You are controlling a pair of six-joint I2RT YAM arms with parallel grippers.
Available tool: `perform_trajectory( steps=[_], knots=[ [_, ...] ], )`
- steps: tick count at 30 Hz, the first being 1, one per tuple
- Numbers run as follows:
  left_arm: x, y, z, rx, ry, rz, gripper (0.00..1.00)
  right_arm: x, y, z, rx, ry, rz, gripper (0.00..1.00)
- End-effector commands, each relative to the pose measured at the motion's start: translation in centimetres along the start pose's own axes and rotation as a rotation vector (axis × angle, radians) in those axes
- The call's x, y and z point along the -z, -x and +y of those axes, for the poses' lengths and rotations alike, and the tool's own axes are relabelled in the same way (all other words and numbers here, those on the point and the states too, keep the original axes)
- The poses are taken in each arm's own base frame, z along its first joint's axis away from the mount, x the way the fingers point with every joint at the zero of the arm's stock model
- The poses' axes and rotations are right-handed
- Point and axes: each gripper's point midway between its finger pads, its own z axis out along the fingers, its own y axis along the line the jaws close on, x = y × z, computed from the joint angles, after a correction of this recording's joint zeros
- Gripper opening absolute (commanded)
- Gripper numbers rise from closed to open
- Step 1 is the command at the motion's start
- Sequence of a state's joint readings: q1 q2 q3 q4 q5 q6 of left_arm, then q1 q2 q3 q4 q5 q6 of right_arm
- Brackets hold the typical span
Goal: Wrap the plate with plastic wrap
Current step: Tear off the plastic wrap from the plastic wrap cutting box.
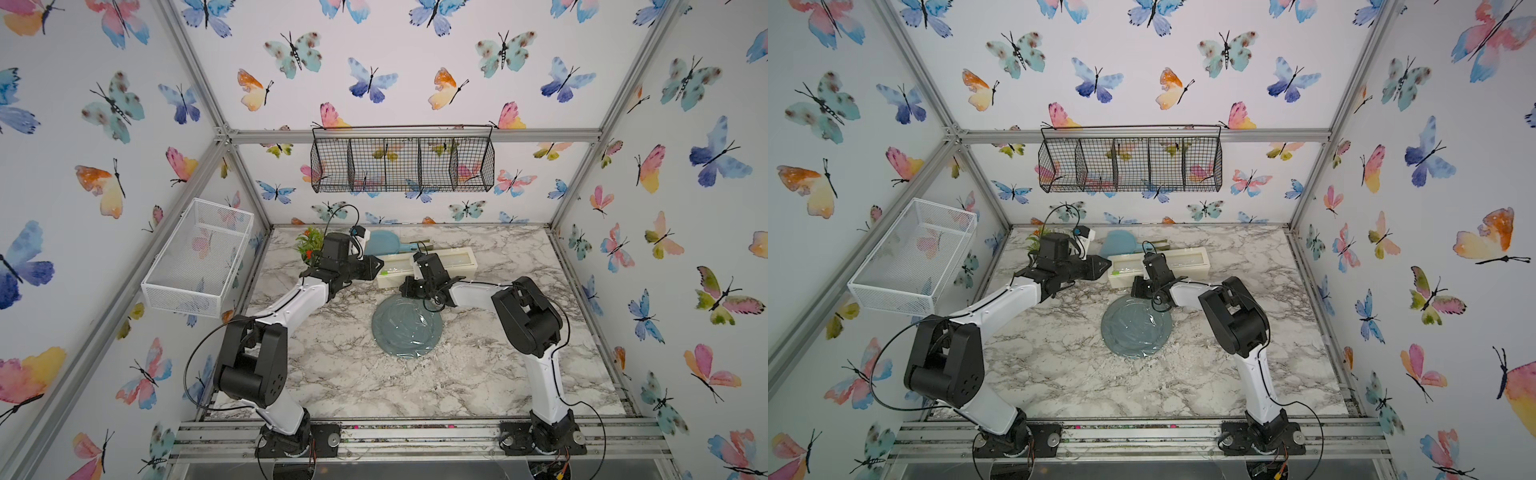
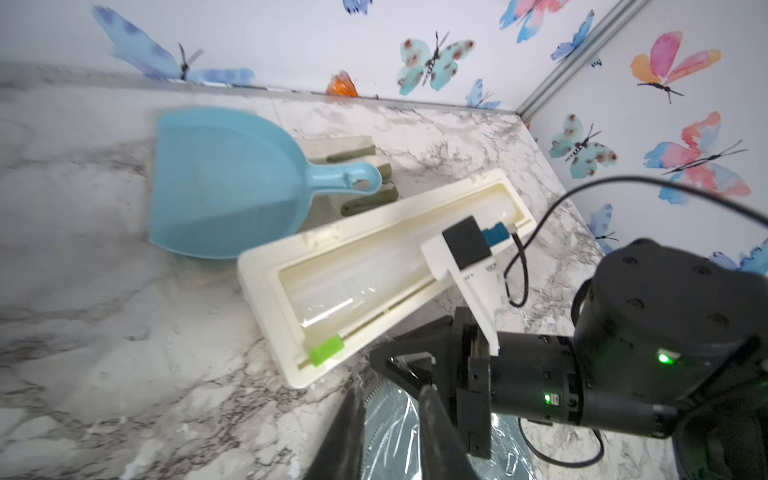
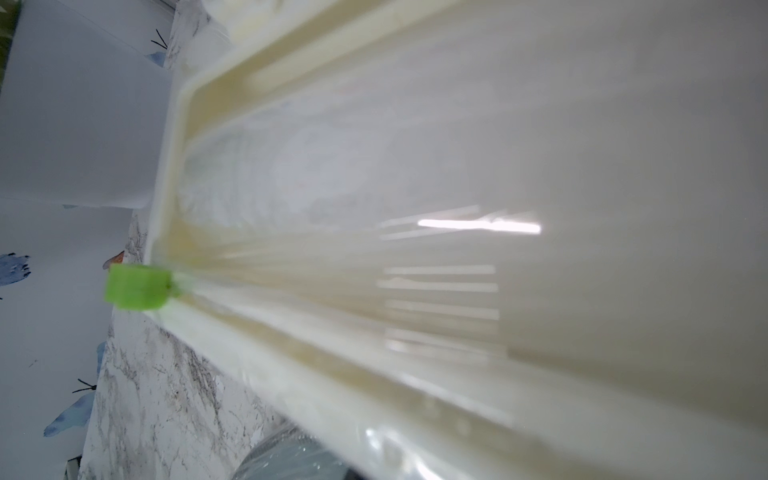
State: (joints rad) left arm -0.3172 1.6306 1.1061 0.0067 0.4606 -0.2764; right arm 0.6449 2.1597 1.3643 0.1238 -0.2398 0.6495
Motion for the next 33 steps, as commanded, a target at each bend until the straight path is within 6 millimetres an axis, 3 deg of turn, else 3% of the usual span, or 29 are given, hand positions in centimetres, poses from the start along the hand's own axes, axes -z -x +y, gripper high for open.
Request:
perform_trajectory(
  steps=[1, 7, 12, 24, 33],
  knots=[
    [-1.5, -2.7, -0.8, 0.104, -0.108, 0.078, 0.23, -0.4, -3.2, -4.5, -0.041, -0.137, 0.106, 0.03],
    [-3.5, -4.7, 0.4, 0.154, -0.098, 0.126, 0.22, -0.3, -3.1, -4.2, -0.041, -0.125, 0.104, 0.03],
    [-4.9, -4.9, 2.1, 0.162, -0.04, 0.129, 0.2, -0.2, -2.9, -4.1, -0.032, -0.129, 0.099, 0.03],
    [-8.0, -0.6, 9.1, 0.178, 0.127, 0.058, 0.17, -0.2, -3.9, -5.1, -0.025, -0.159, 0.122, 0.02],
    [-10.5, 1.2, 10.3, 0.197, 0.122, 0.03, 0.17, 0.1, -4.3, -5.8, -0.02, -0.181, 0.13, 0.02]
  ],
)
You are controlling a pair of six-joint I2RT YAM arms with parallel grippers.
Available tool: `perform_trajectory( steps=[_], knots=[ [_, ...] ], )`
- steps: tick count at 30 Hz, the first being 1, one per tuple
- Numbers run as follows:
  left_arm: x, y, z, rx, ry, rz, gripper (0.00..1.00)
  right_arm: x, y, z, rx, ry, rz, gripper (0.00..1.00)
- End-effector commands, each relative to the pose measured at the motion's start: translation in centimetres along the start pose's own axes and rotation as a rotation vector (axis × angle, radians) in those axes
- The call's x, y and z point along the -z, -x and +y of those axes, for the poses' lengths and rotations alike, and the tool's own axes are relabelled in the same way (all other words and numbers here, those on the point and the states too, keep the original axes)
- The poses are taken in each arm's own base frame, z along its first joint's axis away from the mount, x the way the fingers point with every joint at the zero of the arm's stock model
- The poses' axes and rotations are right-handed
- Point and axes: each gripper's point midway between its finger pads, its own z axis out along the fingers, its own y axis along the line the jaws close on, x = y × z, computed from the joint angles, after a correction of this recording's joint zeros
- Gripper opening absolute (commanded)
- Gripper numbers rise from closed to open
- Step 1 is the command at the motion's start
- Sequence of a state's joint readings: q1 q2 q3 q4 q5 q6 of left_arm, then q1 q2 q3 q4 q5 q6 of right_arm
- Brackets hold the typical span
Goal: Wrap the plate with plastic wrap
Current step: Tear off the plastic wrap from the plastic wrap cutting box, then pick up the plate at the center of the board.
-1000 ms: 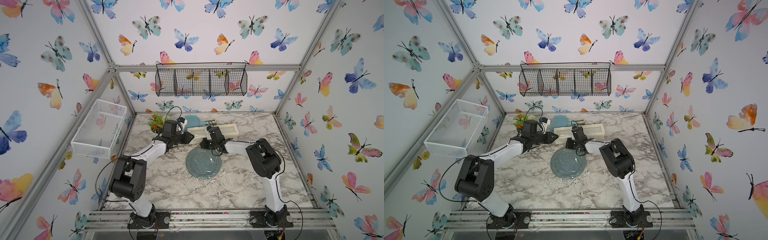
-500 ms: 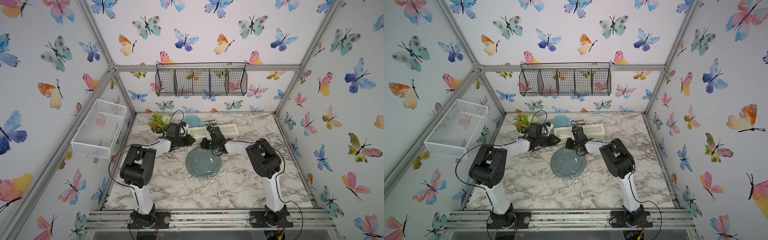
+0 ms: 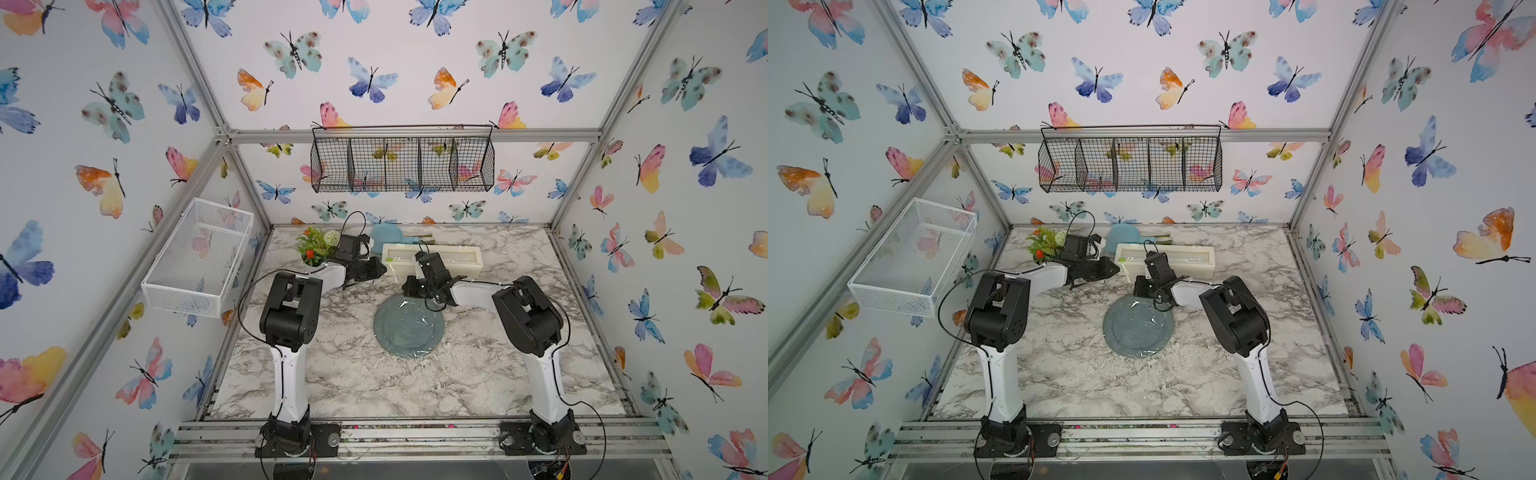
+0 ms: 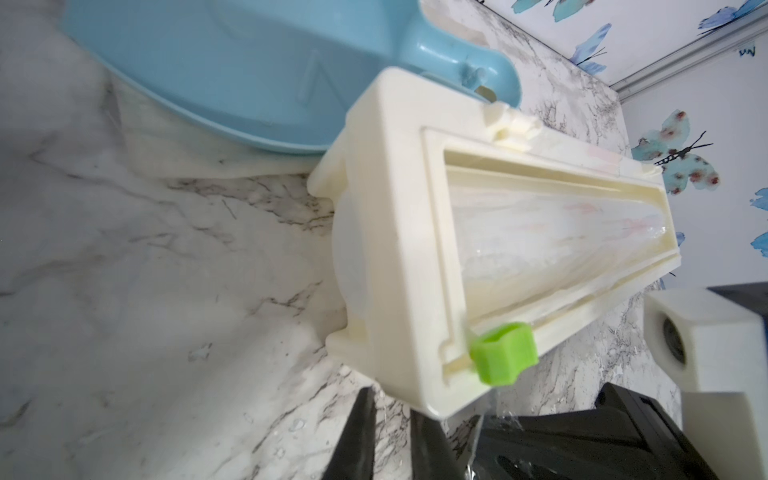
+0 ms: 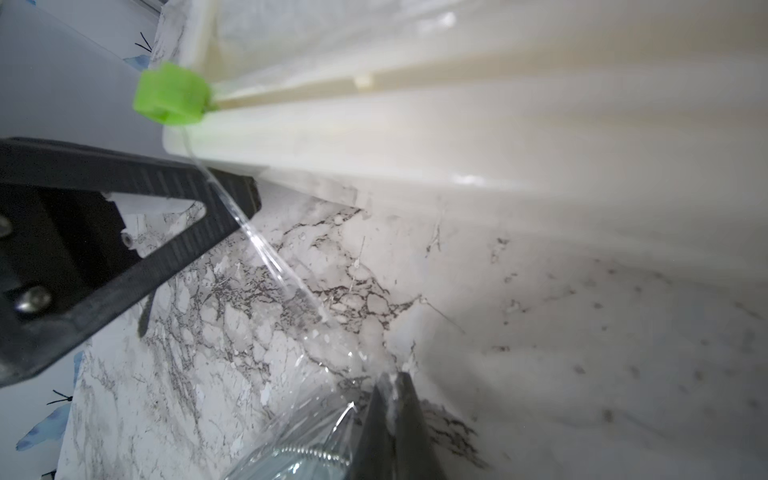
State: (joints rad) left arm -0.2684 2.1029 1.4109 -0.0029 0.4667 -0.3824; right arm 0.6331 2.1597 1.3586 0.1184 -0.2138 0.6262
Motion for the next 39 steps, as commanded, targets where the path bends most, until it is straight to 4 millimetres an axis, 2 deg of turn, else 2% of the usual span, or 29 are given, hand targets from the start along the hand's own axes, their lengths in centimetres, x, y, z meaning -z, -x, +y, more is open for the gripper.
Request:
perform_trajectory(
  steps=[1, 11, 16, 19, 21, 23, 26, 29, 32, 36, 39],
  knots=[
    [-0.3, 3.1, 0.9, -0.007, 0.03, -0.097, 0.17, -0.2, -4.7, -4.6, -0.029, -0.146, 0.143, 0.02],
    [-1.2, 5.3, 0.5, -0.019, 0.016, -0.148, 0.19, -0.1, -5.0, -4.8, -0.025, -0.147, 0.157, 0.02],
    [-1.7, 5.4, 0.1, 0.002, -0.017, -0.156, 0.19, 0.1, -5.1, -5.0, -0.014, -0.152, 0.159, 0.03],
    [-0.8, 4.4, -0.5, -0.037, -0.025, -0.148, 0.2, 0.0, -4.6, -4.3, 0.001, -0.121, 0.155, 0.1],
    [0.6, 3.5, -0.8, -0.076, -0.022, -0.15, 0.22, 0.0, -3.8, -3.2, 0.024, -0.078, 0.14, 0.2],
    [2.3, 2.4, -1.4, -0.126, -0.026, -0.143, 0.24, 0.2, -2.2, -2.0, 0.051, -0.046, 0.116, 0.38],
    [4.5, 0.2, -3.2, -0.195, -0.098, -0.079, 0.27, 0.9, 0.0, -0.5, 0.078, -0.021, 0.091, 0.54],
    [5.3, -2.1, -4.5, -0.222, -0.17, 0.006, 0.28, 1.9, 1.8, 0.2, 0.082, -0.029, 0.07, 0.59],
    [5.8, -3.2, -5.1, -0.199, -0.206, 0.066, 0.28, 3.1, 2.7, -0.8, 0.063, -0.101, 0.08, 0.62],
    [5.9, -4.2, -5.8, -0.164, -0.25, 0.094, 0.29, 4.2, 2.3, -3.0, 0.052, -0.212, 0.114, 0.62],
    [5.3, -5.6, -5.9, -0.157, -0.267, 0.129, 0.3, 4.6, 1.2, -4.4, 0.047, -0.268, 0.163, 0.62]
  ],
)
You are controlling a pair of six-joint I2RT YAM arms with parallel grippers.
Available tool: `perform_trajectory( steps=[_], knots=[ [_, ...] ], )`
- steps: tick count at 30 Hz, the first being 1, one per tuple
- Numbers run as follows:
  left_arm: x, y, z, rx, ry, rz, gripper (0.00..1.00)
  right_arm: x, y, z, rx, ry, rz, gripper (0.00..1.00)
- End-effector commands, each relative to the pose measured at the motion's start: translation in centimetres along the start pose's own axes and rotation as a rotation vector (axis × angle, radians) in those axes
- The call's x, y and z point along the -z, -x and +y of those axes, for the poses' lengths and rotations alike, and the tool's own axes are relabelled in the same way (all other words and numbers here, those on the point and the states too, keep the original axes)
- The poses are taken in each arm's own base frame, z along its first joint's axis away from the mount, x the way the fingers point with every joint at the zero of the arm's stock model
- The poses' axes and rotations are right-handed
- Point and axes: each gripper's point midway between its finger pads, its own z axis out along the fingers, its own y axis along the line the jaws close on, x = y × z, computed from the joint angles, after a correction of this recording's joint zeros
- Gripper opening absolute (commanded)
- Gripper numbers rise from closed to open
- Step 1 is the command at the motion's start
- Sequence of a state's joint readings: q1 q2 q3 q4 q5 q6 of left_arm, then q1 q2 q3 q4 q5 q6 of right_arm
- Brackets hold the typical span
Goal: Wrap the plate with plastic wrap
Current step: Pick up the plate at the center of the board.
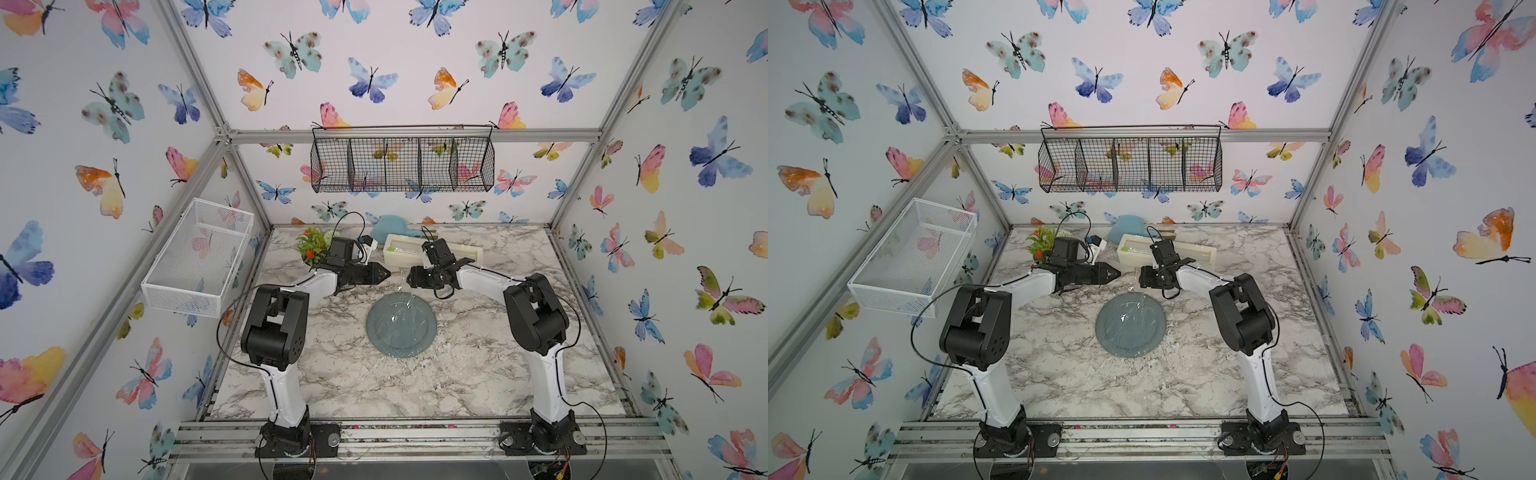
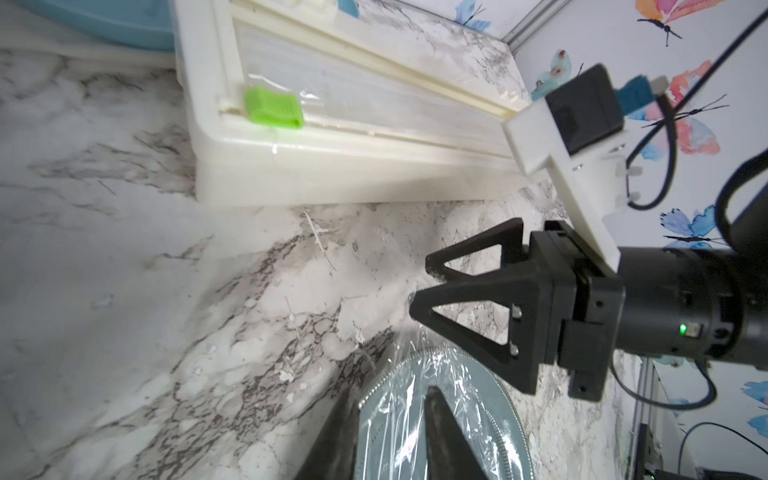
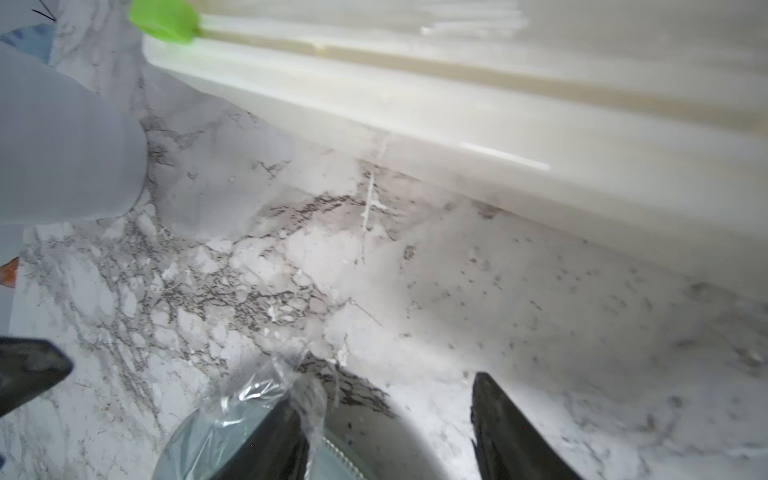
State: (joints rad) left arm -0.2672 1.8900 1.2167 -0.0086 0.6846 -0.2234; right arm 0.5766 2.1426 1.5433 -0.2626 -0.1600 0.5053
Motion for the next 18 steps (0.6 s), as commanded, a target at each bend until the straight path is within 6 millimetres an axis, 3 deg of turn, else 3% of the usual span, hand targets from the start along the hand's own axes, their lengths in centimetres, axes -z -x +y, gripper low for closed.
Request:
perform_trajectory(
  steps=[1, 14, 15, 18],
  knots=[
    [-0.6, -2.3, -0.9, 0.017, -0.059, 0.076, 0.3, 1.2, -1.8, -2.4, 0.0, -0.121, 0.079, 0.63],
    [-2.9, -6.1, 0.6, 0.121, -0.021, 0.206, 0.29, 2.0, -5.1, -7.0, 0.005, -0.257, 0.165, 0.64],
    [-3.5, -7.2, 1.4, 0.147, -0.012, 0.23, 0.29, 2.1, -5.6, -7.3, 0.005, -0.261, 0.172, 0.64],
    [-3.6, -7.7, 2.1, 0.153, 0.023, 0.234, 0.29, 3.2, -6.2, -7.9, -0.006, -0.26, 0.167, 0.64]
  ],
)
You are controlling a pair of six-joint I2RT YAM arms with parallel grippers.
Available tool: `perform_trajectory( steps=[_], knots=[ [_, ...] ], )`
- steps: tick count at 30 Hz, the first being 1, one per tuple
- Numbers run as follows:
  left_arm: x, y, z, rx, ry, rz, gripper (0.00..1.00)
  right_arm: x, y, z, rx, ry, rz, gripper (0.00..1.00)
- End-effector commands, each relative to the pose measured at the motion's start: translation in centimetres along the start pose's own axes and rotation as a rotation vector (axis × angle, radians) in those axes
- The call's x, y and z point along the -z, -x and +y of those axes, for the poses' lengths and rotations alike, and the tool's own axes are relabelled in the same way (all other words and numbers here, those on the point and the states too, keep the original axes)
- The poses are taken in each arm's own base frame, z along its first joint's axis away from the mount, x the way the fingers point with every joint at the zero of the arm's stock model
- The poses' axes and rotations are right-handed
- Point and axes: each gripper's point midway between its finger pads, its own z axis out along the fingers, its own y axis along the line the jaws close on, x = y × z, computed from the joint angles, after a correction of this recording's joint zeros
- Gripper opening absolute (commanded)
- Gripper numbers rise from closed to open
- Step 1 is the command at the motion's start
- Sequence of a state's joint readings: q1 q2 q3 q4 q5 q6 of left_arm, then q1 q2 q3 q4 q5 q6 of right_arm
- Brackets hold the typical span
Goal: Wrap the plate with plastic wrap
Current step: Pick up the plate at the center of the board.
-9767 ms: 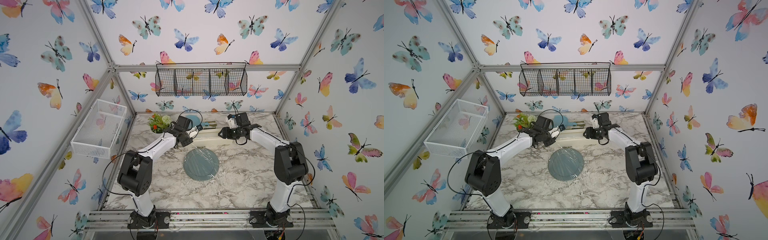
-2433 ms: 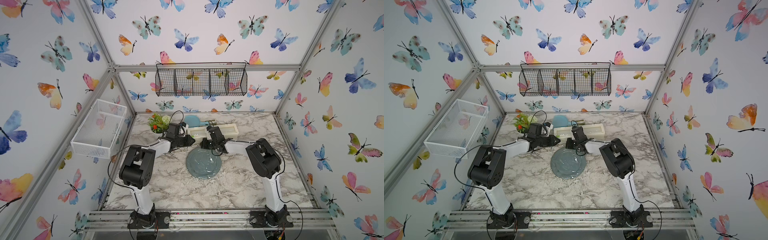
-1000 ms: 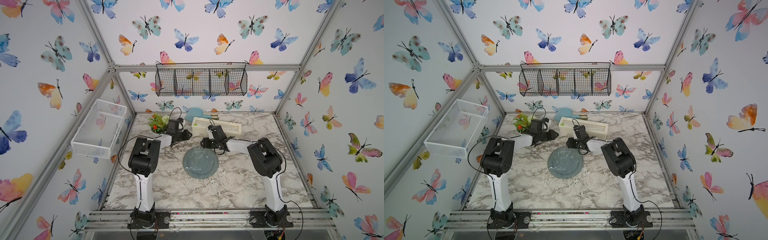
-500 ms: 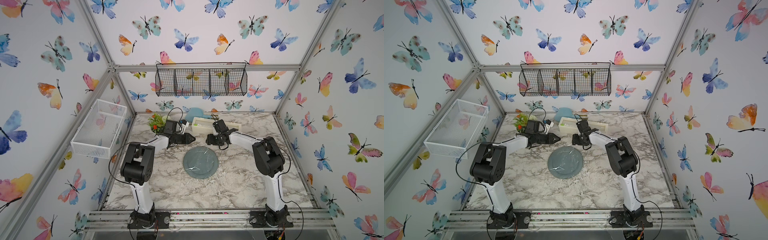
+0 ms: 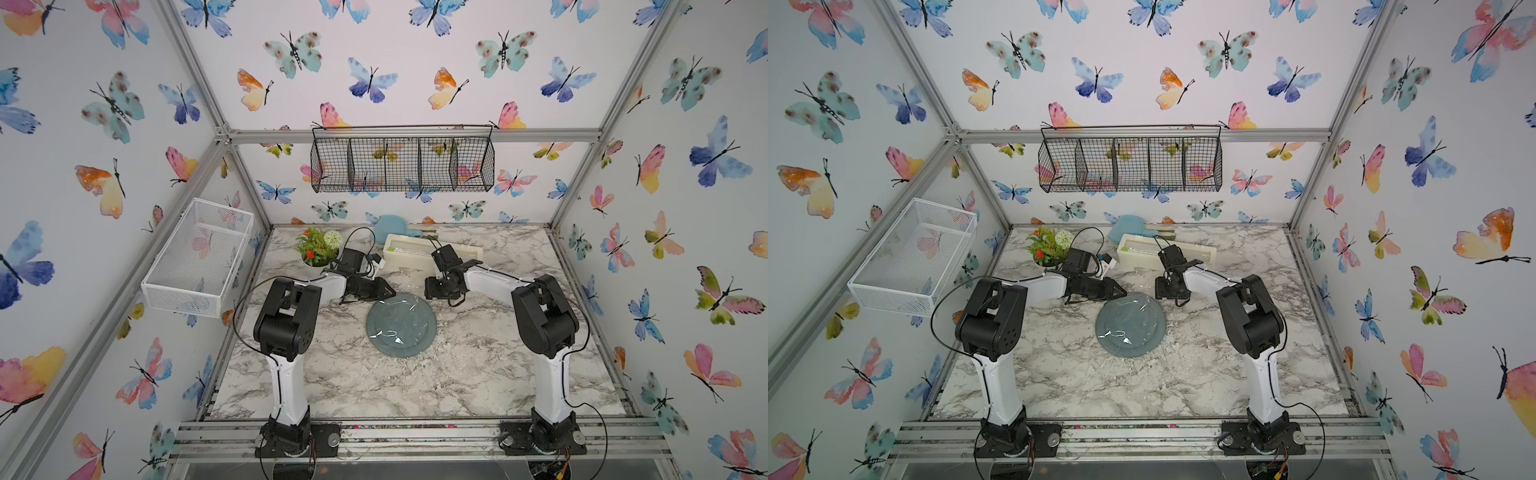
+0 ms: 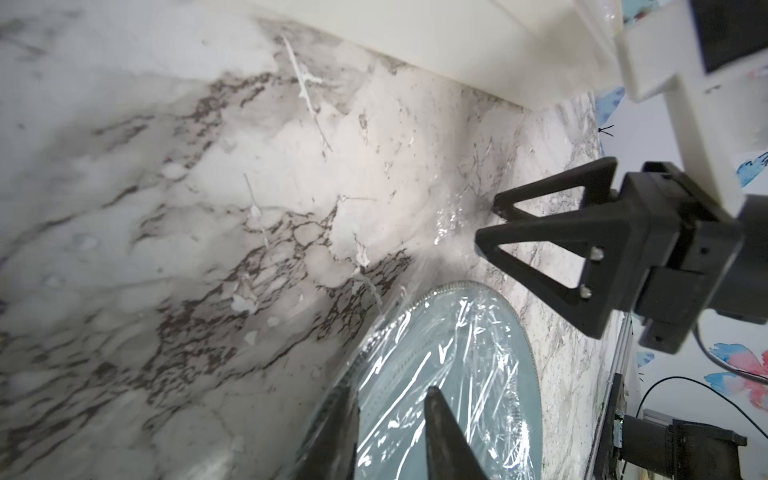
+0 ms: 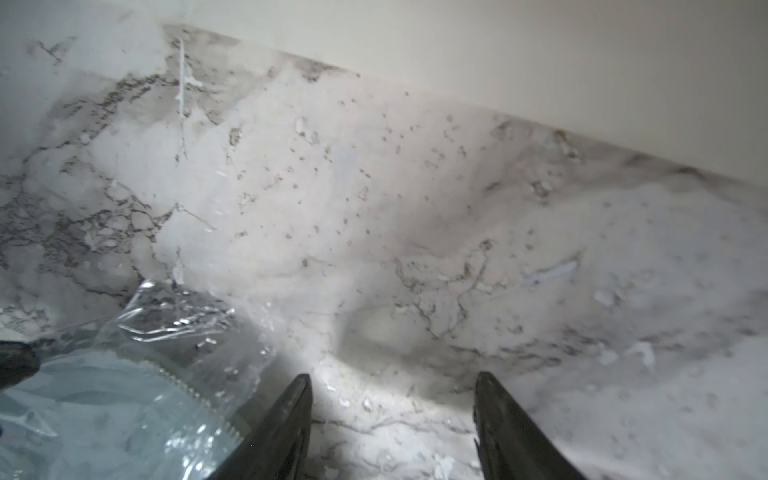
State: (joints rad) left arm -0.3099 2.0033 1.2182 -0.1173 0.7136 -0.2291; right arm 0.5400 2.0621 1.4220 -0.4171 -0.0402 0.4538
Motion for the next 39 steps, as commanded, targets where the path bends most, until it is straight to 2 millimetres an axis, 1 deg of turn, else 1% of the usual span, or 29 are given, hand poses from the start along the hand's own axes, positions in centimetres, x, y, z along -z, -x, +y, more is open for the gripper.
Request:
perform_trajectory(
  steps=[1, 3, 5, 6, 8, 9, 10, 11, 13, 14, 16, 19, 23, 26, 28, 30, 31, 32, 33, 37, 39],
  knots=[
    [-0.6, -1.2, 1.0, 0.034, 0.034, 0.033, 0.29, 1.0, -2.1, -2.3, -0.007, -0.05, 0.044, 0.64],
    [-0.7, -1.2, 1.1, 0.033, 0.045, 0.034, 0.28, 2.8, -1.7, -2.6, -0.005, -0.041, 0.013, 0.64],
    [-0.7, -1.3, 1.1, 0.034, 0.06, 0.034, 0.29, 5.2, -1.6, -2.8, -0.001, -0.025, -0.021, 0.64],
    [-0.6, -1.5, 1.1, 0.038, 0.063, 0.034, 0.3, 6.4, -1.9, -2.5, 0.001, 0.009, -0.037, 0.64],
    [-0.6, -2.1, 1.1, 0.05, 0.052, 0.036, 0.3, 8.0, -3.4, -0.9, -0.008, 0.136, -0.05, 0.64],
    [-0.8, -2.6, 1.3, 0.063, 0.053, 0.043, 0.3, 8.8, -4.6, 0.1, -0.016, 0.221, -0.045, 0.64],
    [-0.6, -2.9, 1.0, 0.07, 0.041, 0.04, 0.3, 9.3, -5.7, 1.0, -0.03, 0.297, -0.041, 0.63],
    [-0.3, -3.0, 0.6, 0.074, 0.031, 0.028, 0.3, 9.8, -6.7, 1.7, -0.039, 0.367, -0.04, 0.63],
    [-0.2, -3.9, 0.8, 0.101, 0.031, 0.029, 0.3, 10.3, -9.1, 2.5, -0.072, 0.483, -0.027, 0.63],
    [-0.2, -4.5, 0.9, 0.113, 0.033, 0.034, 0.3, 10.4, -10.0, 2.8, -0.08, 0.523, -0.019, 0.63],
    [0.2, -5.4, 1.0, 0.13, 0.04, 0.037, 0.3, 10.1, -11.9, 3.2, -0.108, 0.591, 0.023, 0.63],
    [1.0, -6.5, 0.9, 0.156, 0.052, 0.031, 0.31, 9.2, -13.3, 3.3, -0.138, 0.635, 0.066, 0.64],
    [1.9, -7.2, 0.5, 0.159, 0.056, 0.016, 0.32, 9.3, -13.2, 4.5, -0.195, 0.757, 0.058, 0.64],
    [2.1, -7.1, 0.2, 0.168, 0.044, 0.006, 0.32, 8.4, -12.9, 5.1, -0.248, 0.818, 0.059, 0.61],
    [2.2, -6.6, -0.1, 0.173, 0.036, -0.008, 0.34, 7.3, -12.6, 4.9, -0.275, 0.807, 0.05, 0.55],
    [2.8, -5.5, -0.6, 0.163, 0.04, -0.042, 0.36, 6.2, -12.3, 4.5, -0.293, 0.773, 0.045, 0.48],
    [3.2, -4.8, -0.9, 0.152, 0.041, -0.064, 0.43, 5.8, -12.0, 4.5, -0.302, 0.766, 0.041, 0.44],
    [3.6, -4.1, -1.3, 0.142, 0.041, -0.083, 0.58, 5.5, -11.7, 4.5, -0.307, 0.763, 0.038, 0.4],
    [4.0, -3.4, -1.7, 0.131, 0.046, -0.105, 0.64, 5.2, -11.4, 4.5, -0.308, 0.761, 0.037, 0.36],
    [6.1, -1.1, -2.9, 0.085, 0.073, -0.188, 0.62, 3.9, -10.1, 4.7, -0.248, 0.711, 0.06, 0.16],
    [7.5, -0.1, -3.2, 0.053, 0.115, -0.246, 0.64, 3.0, -9.2, 4.5, -0.203, 0.656, 0.08, 0.07]
  ],
)
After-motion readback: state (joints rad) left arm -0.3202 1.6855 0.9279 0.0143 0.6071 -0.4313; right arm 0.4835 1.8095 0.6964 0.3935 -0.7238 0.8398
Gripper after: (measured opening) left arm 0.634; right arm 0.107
